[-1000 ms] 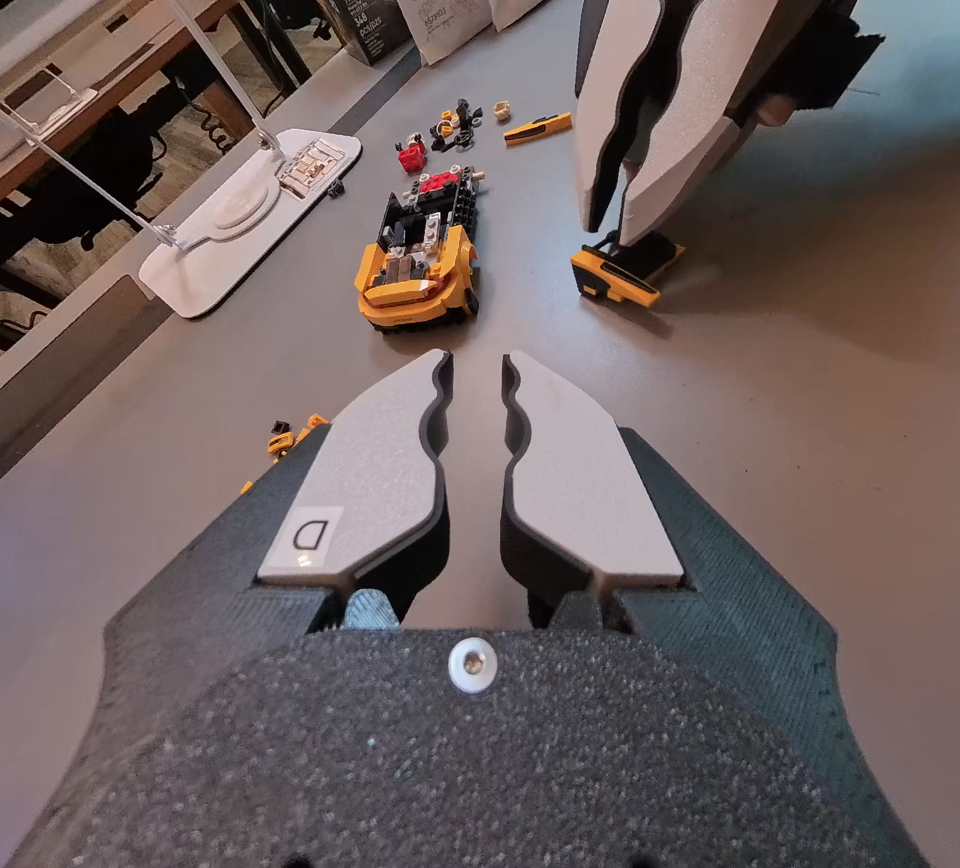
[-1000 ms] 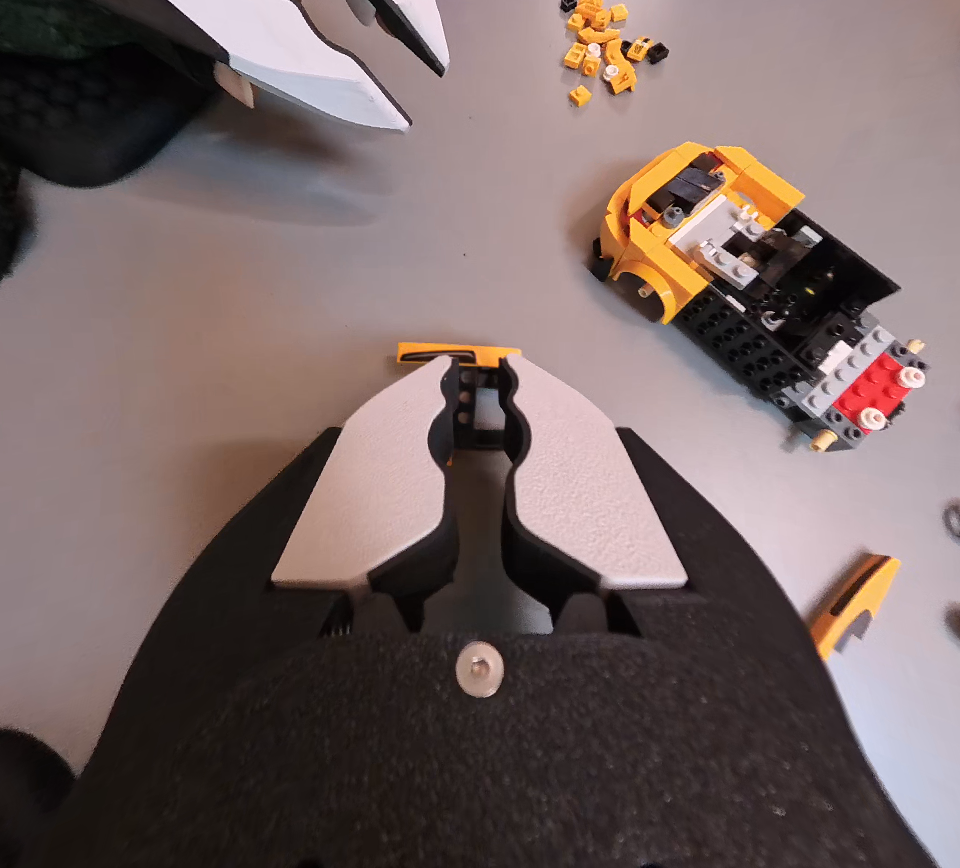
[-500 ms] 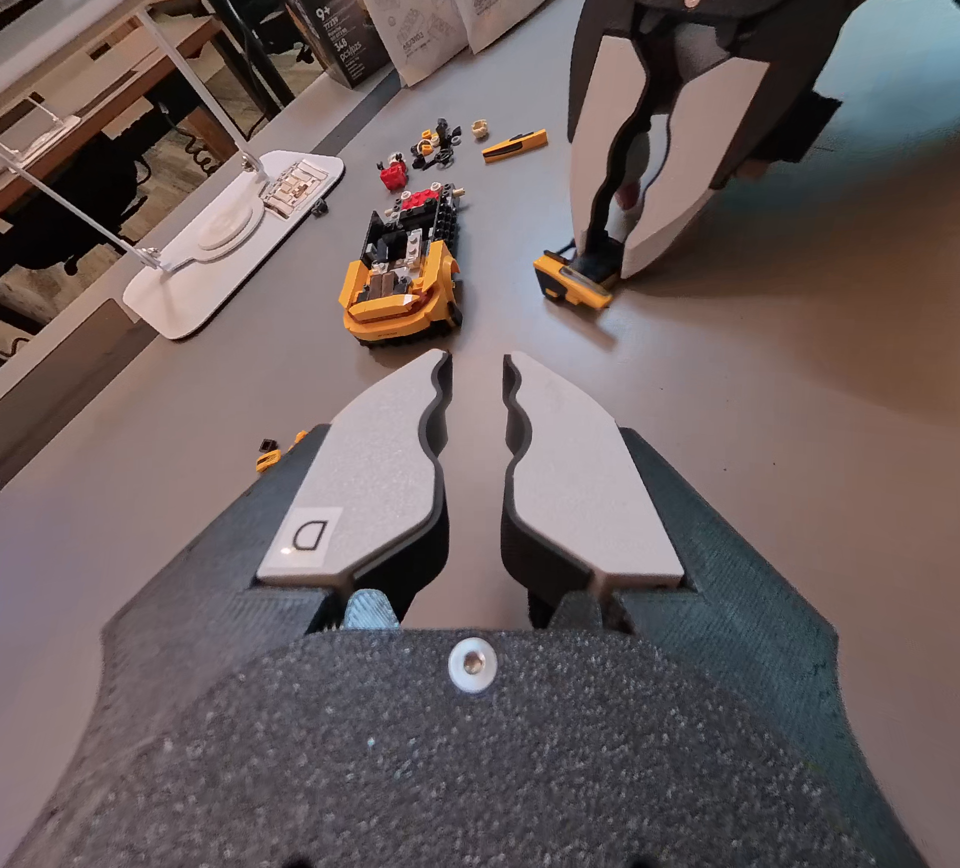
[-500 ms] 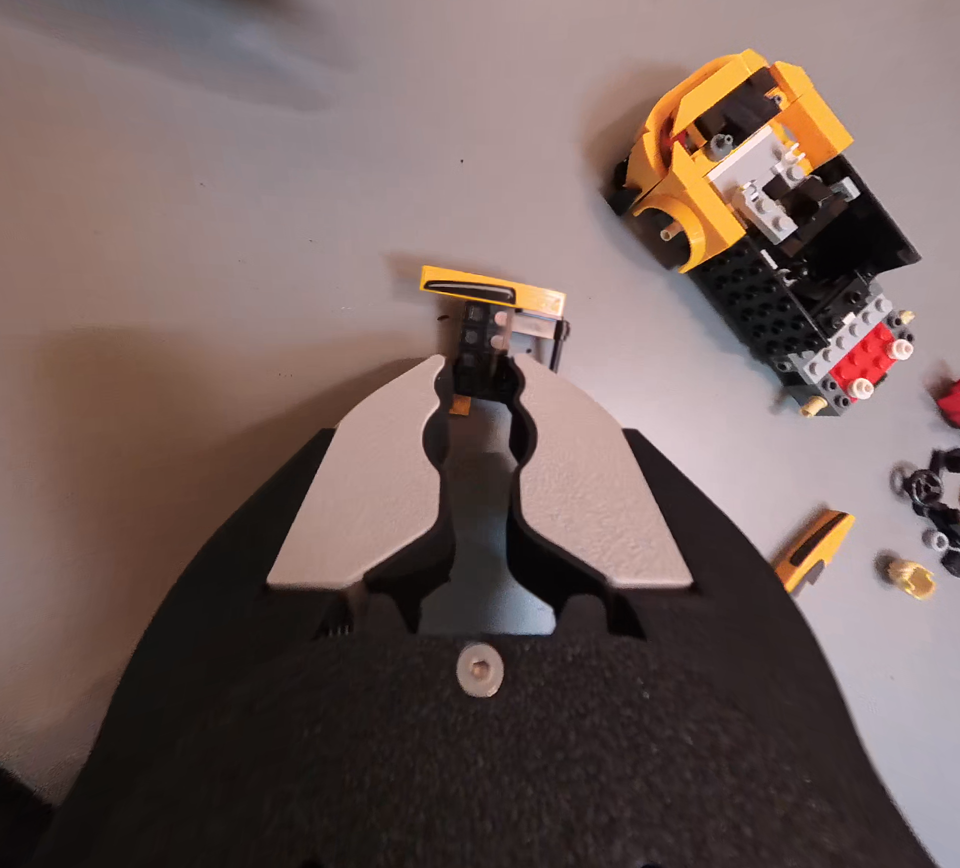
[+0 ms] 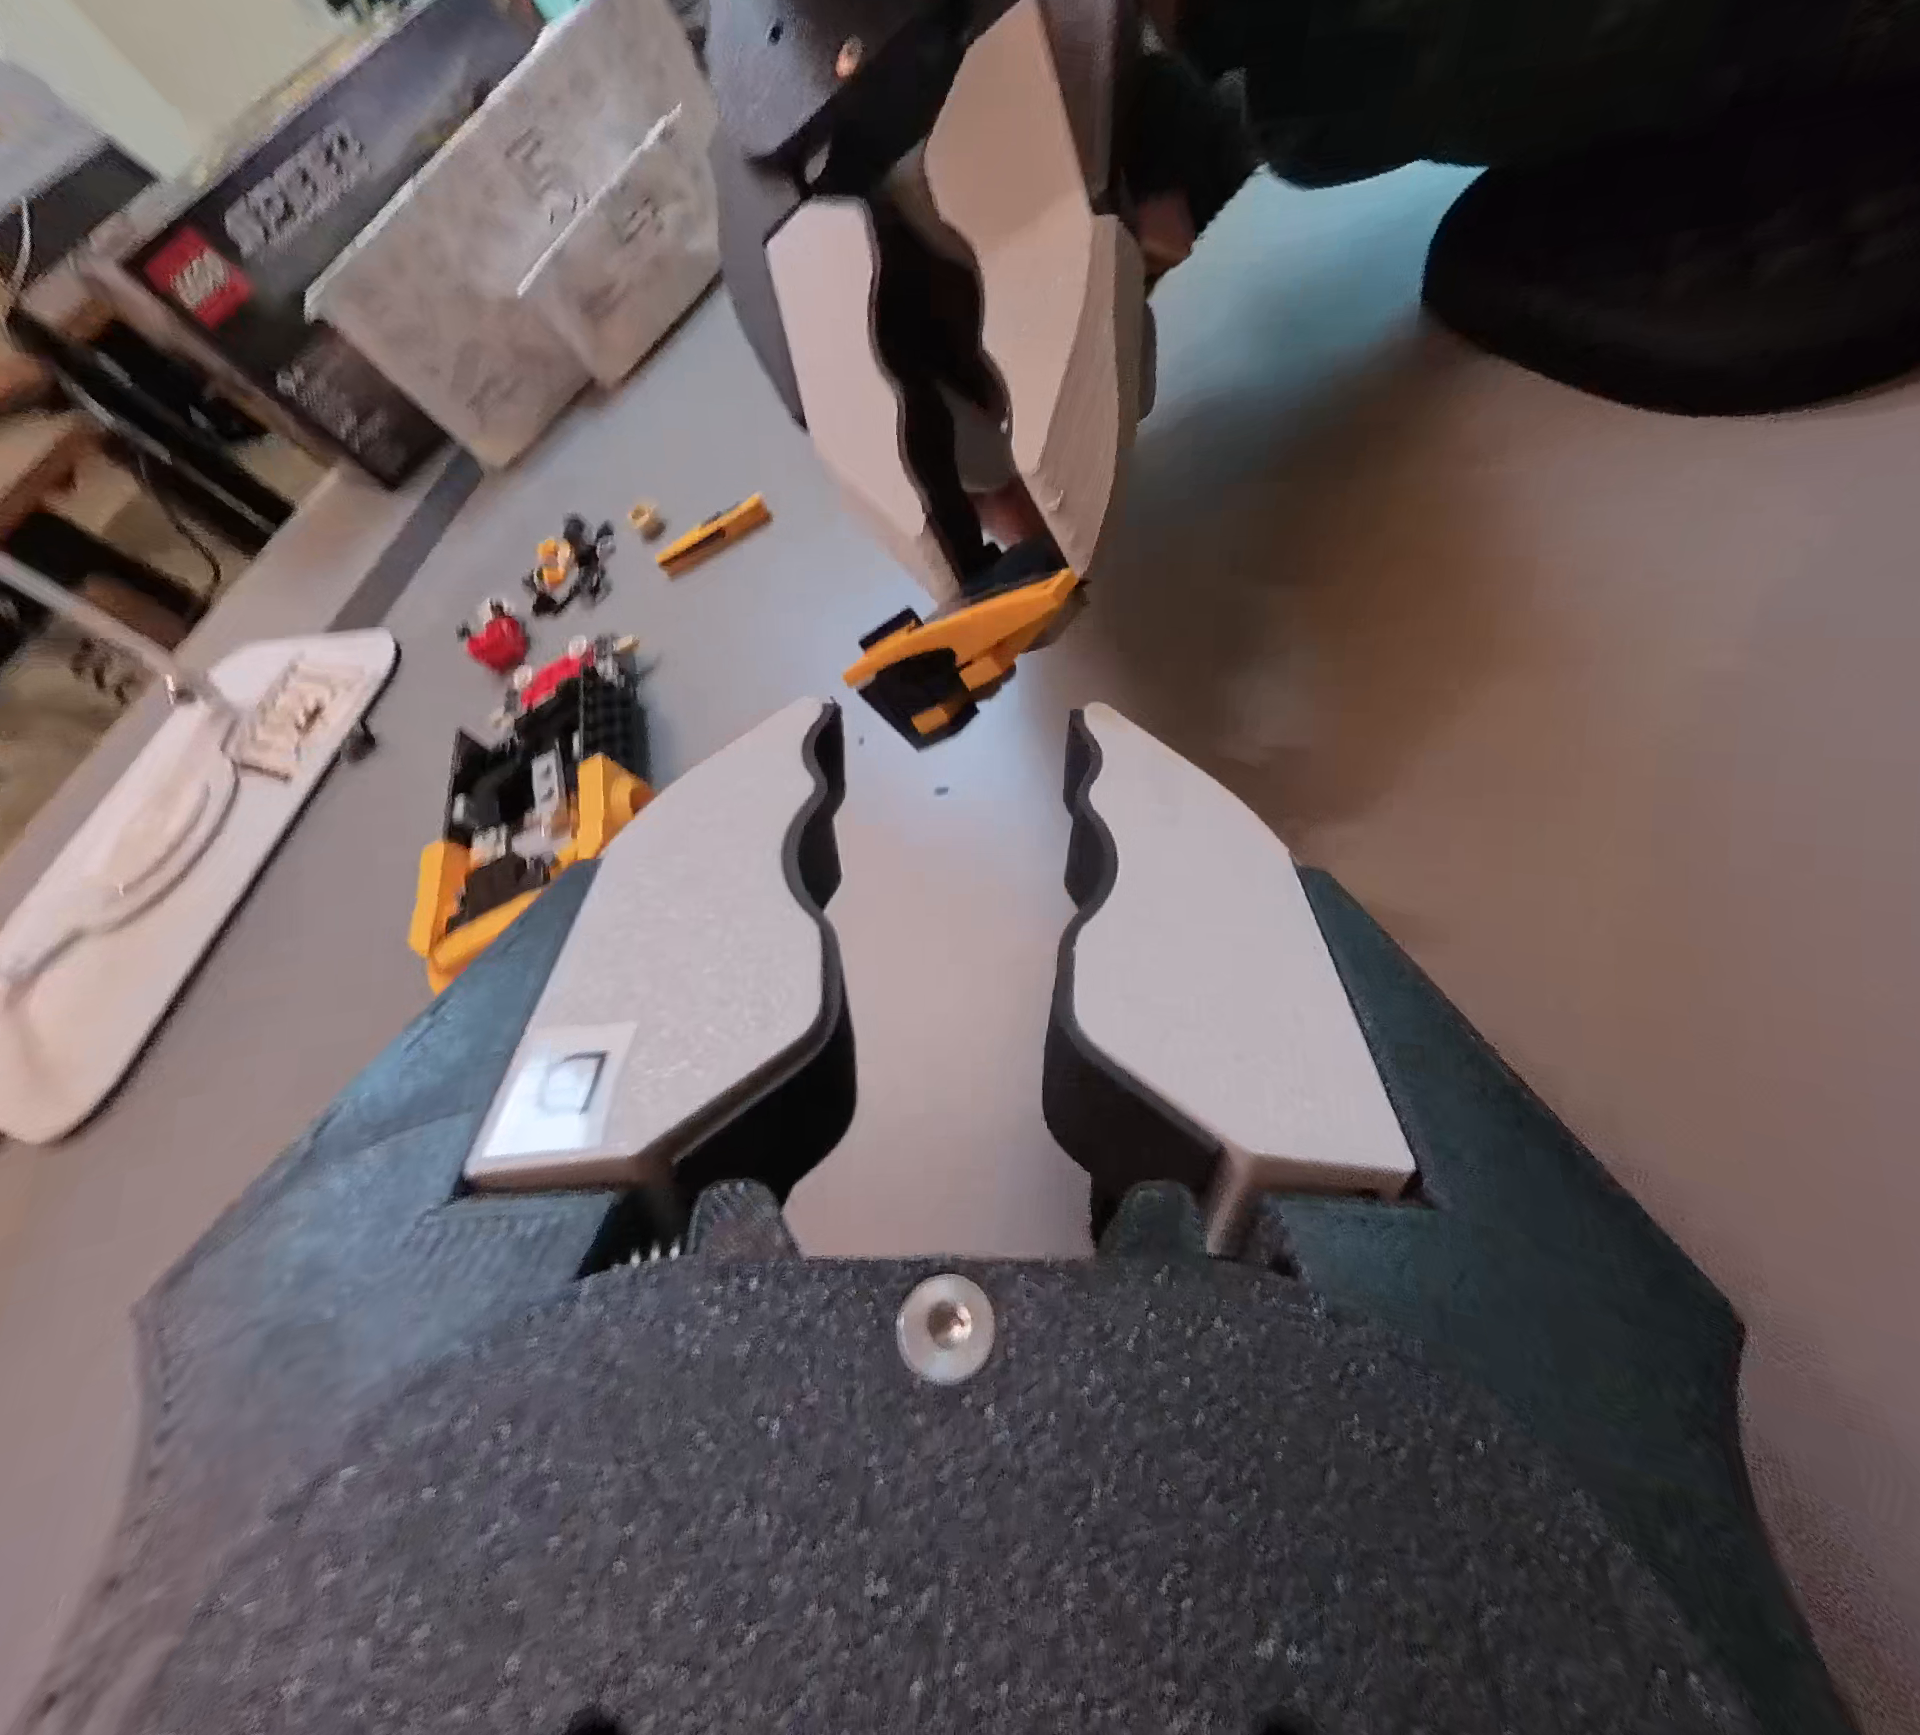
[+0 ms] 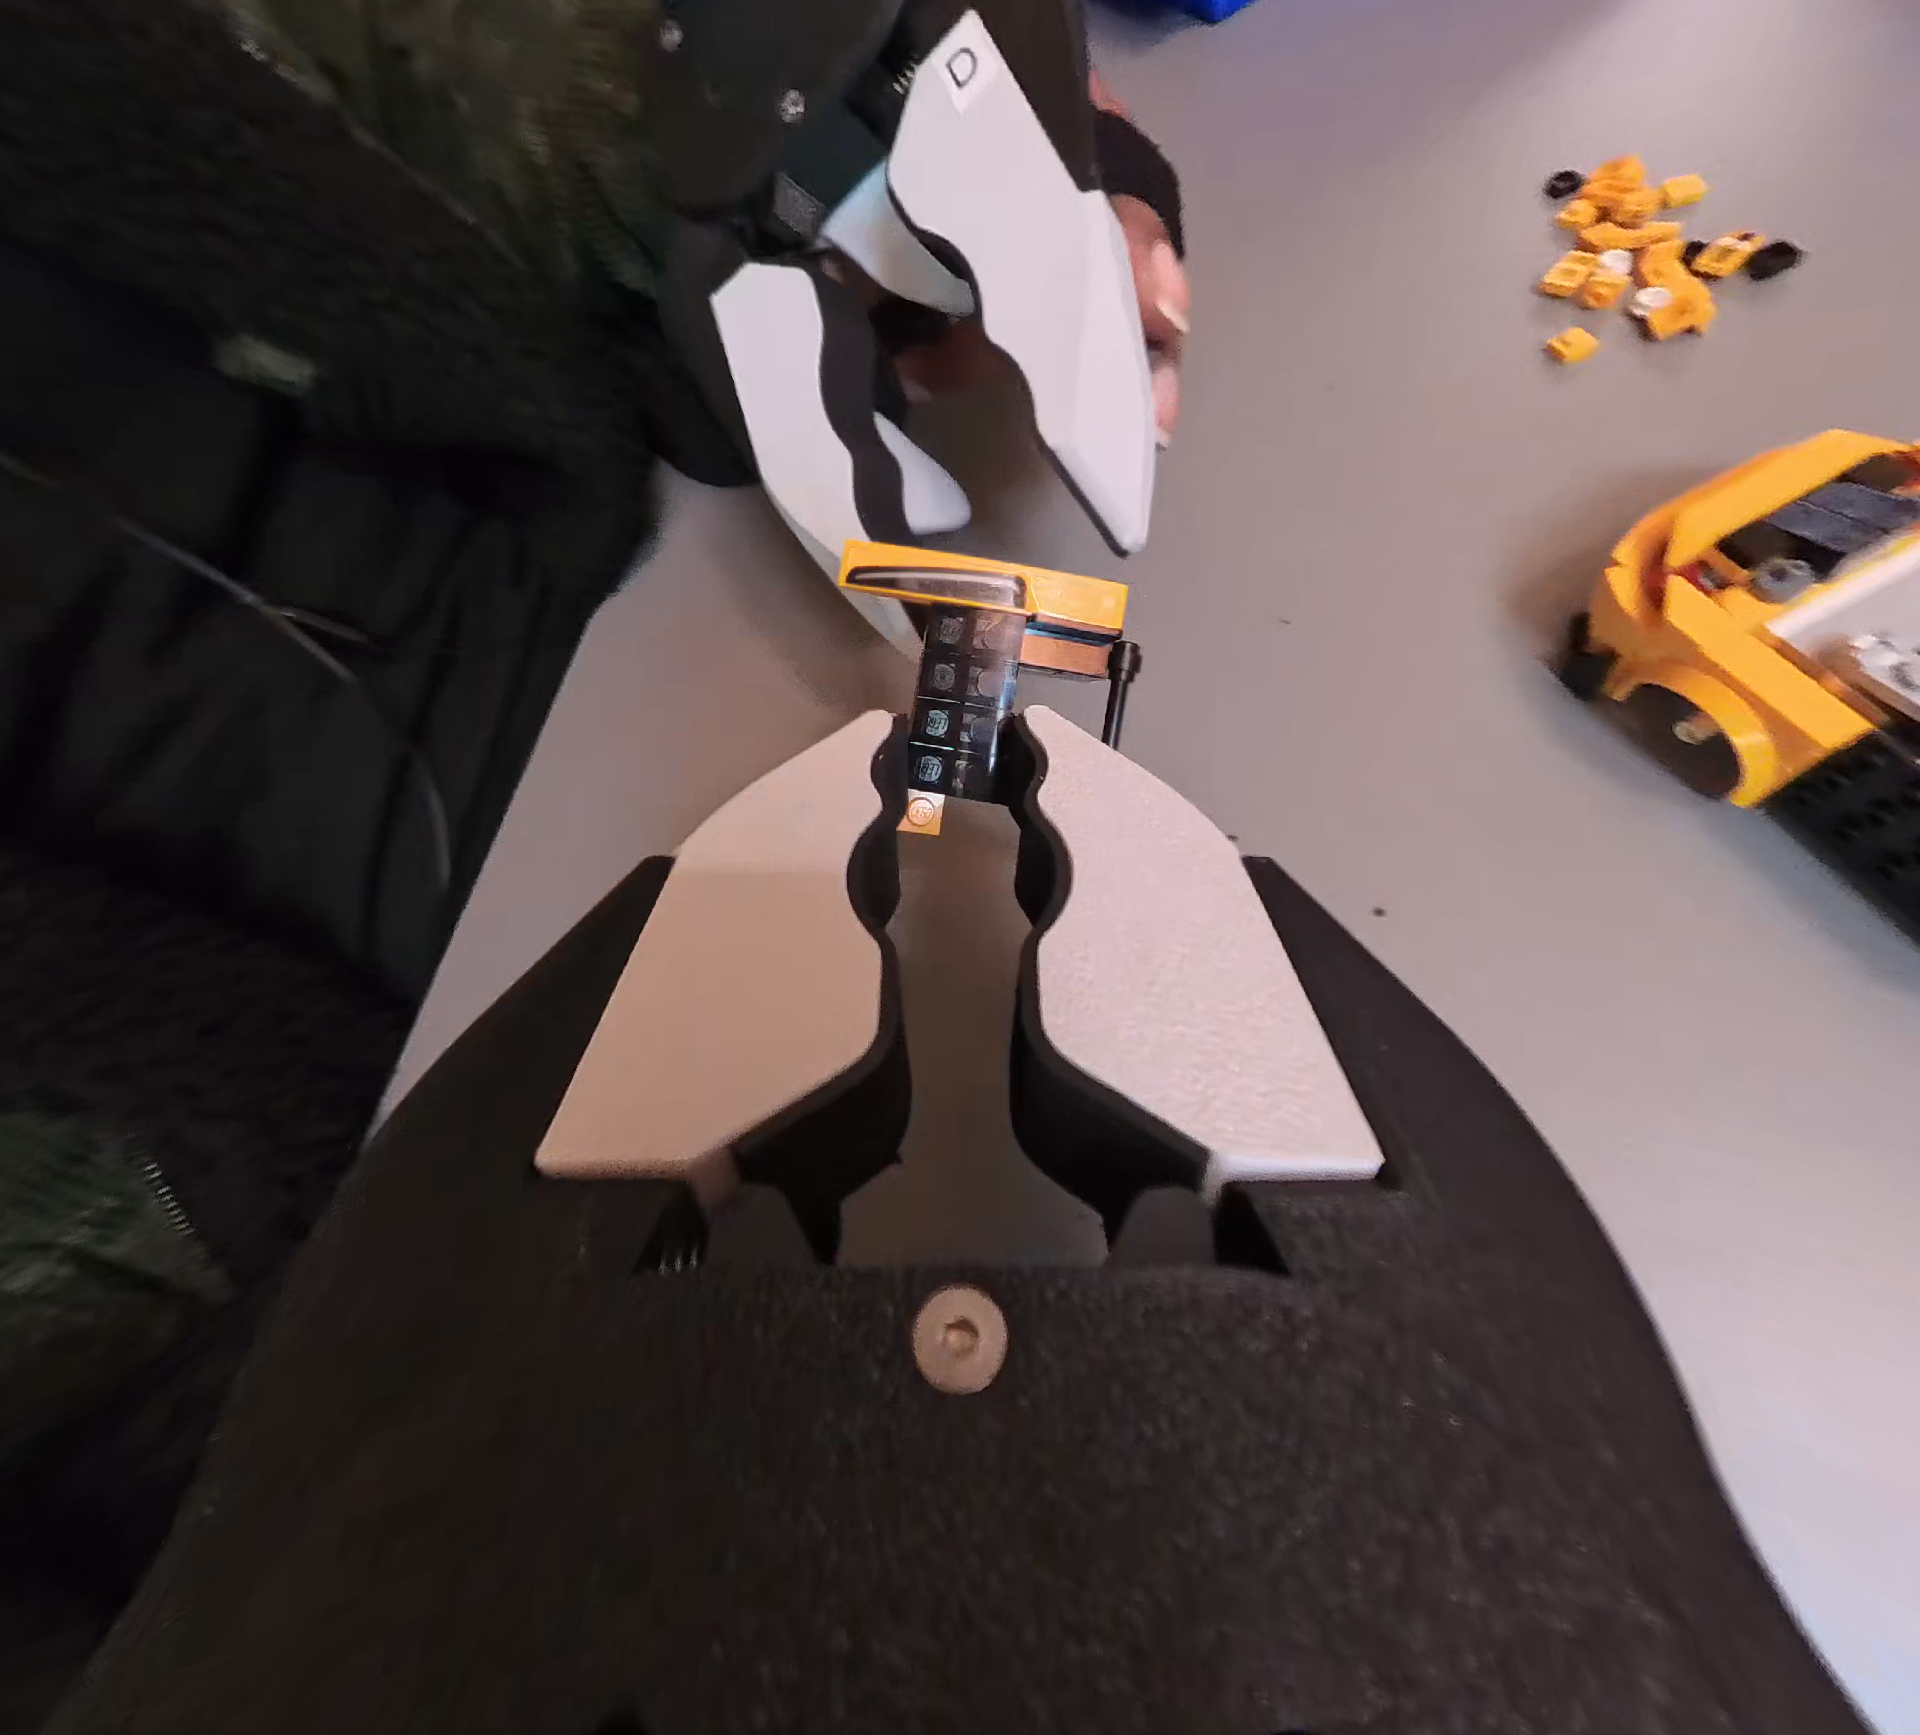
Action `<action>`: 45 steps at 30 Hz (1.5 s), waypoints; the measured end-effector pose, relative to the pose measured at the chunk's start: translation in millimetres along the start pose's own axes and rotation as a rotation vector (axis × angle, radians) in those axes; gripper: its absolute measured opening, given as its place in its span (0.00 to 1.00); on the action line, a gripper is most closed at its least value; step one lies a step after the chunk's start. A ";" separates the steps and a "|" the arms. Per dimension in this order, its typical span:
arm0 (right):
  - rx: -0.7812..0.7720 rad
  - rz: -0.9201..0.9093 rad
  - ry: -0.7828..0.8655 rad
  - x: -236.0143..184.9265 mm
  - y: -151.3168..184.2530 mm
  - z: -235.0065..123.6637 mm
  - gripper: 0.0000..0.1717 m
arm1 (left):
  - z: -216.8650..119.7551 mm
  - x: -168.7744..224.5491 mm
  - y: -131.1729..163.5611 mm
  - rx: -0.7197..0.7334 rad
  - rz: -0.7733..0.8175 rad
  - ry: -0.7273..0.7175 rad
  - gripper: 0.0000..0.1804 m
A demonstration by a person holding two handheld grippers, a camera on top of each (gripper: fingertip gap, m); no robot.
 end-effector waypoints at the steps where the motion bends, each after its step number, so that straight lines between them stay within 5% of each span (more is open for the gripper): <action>1: 0.000 0.000 -0.024 -3.0 0.0 0.1 0.10 | 1.0 1.7 -3.3 0.017 0.036 0.011 0.23; 8: -0.015 0.026 -0.169 -18.6 2.2 0.1 0.10 | 5.6 8.8 -15.4 0.048 0.228 0.060 0.16; 14: 0.067 0.015 -0.093 -14.6 -6.9 -15.3 0.11 | 8.8 -8.2 -26.1 0.003 0.284 0.039 0.14; 23: 0.132 -0.162 0.396 12.8 -25.6 -40.2 0.14 | 30.4 -48.4 -23.7 -0.134 -0.086 0.032 0.14; 32: 0.056 -0.279 0.492 23.6 -19.5 -21.2 0.16 | 26.3 -43.9 2.6 -0.222 -0.161 0.096 0.14; 36: -0.020 -0.352 0.569 29.2 -15.4 -8.3 0.09 | 27.1 -43.8 11.5 -0.244 -0.156 0.100 0.14; 39: -0.019 -0.400 0.665 35.3 -16.5 -6.7 0.08 | 22.9 -51.2 9.7 -0.146 -0.213 0.073 0.13; 45: 0.298 -0.510 0.786 27.6 -46.3 -22.1 0.08 | 4.8 -76.7 -6.4 0.176 -0.484 0.054 0.20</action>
Point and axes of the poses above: each gripper's, where its closed fingertips meet, z out along the fingers, y out of its underside, x = y × z across the jaws, the point moved 4 cm from there along -z, back along the fingers, and after that the axes turned 8 degrees about z, right-handed, at the moved point
